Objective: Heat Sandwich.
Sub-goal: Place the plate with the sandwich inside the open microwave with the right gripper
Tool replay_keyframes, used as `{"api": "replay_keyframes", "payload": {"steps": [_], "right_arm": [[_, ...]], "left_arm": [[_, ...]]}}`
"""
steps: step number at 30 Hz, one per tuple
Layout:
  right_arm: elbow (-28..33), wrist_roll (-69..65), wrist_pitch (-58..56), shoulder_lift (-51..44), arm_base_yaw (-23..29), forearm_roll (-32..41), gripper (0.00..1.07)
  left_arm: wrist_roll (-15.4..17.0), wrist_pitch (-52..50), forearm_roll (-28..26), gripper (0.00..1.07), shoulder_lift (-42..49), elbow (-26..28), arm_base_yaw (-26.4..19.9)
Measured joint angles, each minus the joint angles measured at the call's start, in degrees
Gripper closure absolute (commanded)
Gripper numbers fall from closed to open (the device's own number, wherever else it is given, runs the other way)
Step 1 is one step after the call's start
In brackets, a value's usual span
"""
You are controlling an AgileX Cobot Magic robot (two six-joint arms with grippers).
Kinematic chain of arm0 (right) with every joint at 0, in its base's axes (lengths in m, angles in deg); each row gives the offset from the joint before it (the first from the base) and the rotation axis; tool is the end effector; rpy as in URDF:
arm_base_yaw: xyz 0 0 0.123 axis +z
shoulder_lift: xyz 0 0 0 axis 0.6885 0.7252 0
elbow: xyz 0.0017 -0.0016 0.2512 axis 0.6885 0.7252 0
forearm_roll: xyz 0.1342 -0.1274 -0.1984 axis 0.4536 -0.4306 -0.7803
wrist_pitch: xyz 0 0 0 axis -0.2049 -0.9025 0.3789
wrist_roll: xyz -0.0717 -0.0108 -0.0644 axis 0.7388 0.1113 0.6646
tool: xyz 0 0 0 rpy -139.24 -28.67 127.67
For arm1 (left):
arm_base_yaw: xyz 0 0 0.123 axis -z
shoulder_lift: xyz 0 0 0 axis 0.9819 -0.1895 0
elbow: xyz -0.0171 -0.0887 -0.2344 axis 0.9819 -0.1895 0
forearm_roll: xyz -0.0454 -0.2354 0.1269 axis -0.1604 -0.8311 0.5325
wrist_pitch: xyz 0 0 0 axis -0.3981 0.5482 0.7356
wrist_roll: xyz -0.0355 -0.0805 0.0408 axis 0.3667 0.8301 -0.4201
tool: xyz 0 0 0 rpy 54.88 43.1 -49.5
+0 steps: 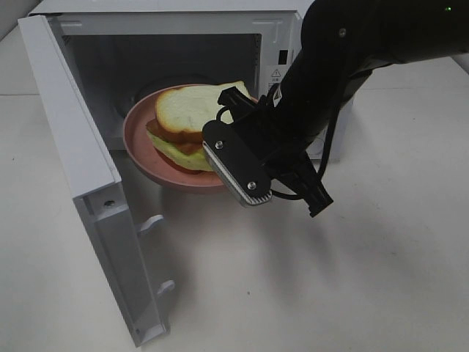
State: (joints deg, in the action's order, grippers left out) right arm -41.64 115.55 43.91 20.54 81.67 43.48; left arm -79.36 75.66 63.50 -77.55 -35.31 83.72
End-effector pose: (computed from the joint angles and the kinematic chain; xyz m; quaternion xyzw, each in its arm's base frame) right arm 0.2943 0.2384 0.1528 -0.8794 0.4127 -0.0790 0.2237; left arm 0.0481 0.0008 0.2880 -0.0068 0.8532 -0.0180 0.5212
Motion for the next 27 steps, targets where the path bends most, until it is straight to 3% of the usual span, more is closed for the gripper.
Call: {"api": "replay_keyframes", "payload": {"steps": [7,27], "right_arm": [[-3.3,0.0,-0.9,2.5,0.0,-0.4,1.07],[-20.6,-6.7,-9.5,13.2,0.0,-5.0,1.07]], "left_arm": [[0.0,0.0,0.0,0.09,0.0,0.0,0.0],[0.0,0.0,0.0,0.09,0.0,0.0,0.0]]}}
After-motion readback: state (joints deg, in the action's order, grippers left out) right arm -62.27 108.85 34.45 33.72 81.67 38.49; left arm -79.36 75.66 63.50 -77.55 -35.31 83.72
